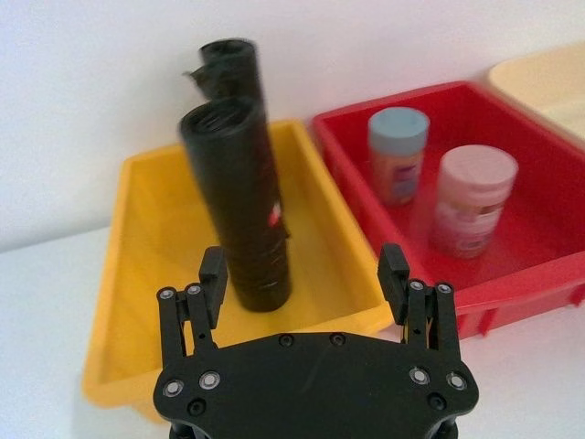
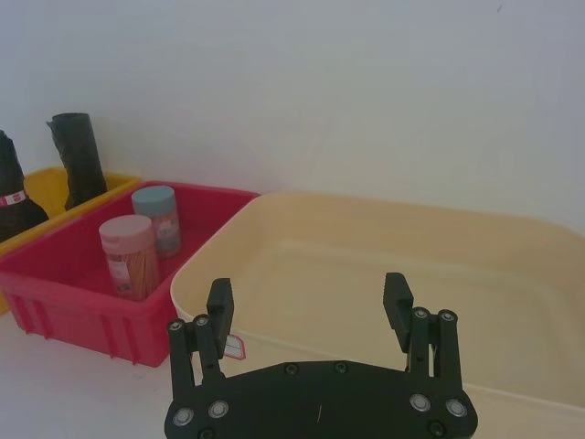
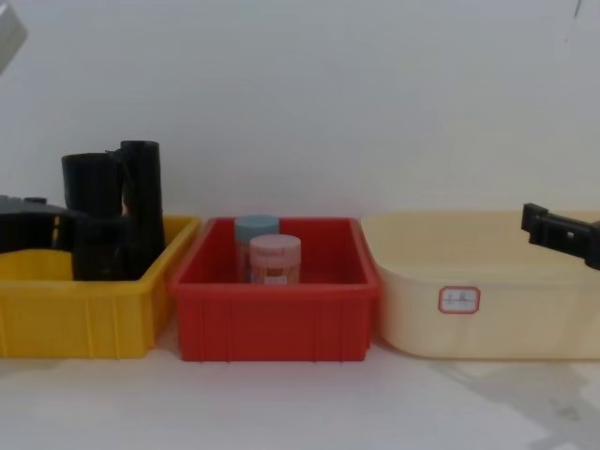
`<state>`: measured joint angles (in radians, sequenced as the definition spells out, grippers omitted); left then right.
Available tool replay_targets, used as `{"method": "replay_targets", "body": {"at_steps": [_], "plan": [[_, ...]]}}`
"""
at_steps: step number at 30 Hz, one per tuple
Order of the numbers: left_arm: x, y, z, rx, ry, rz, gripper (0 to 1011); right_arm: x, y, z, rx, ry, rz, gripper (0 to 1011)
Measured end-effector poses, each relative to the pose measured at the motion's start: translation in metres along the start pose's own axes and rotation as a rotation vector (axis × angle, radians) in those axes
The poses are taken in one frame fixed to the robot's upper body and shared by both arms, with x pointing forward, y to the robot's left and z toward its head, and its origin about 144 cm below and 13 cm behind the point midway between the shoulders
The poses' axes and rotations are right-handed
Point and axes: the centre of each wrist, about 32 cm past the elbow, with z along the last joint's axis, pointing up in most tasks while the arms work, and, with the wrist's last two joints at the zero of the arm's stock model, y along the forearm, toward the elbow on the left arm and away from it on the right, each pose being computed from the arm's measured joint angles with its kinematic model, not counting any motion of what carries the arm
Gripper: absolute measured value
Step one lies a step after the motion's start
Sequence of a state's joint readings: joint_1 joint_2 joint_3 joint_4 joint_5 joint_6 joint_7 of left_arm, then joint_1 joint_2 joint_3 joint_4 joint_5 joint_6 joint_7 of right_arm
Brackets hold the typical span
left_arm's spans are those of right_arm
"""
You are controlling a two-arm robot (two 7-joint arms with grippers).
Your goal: Pick up the garbage bag with the one hand and transfer it to the other hand.
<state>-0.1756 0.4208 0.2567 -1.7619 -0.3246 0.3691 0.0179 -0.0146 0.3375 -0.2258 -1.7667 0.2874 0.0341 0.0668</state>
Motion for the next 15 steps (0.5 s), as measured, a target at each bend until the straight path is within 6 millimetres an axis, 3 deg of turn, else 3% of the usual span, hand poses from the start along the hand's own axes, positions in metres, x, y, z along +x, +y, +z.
{"method": "replay_targets", "body": {"at_steps": [15], "plan": [[0.028,-0.013,-0.021,-0.040,0.037,0.061,1001,0.000,0.000,0.000,0.000,0.000,0.000,1004]]}}
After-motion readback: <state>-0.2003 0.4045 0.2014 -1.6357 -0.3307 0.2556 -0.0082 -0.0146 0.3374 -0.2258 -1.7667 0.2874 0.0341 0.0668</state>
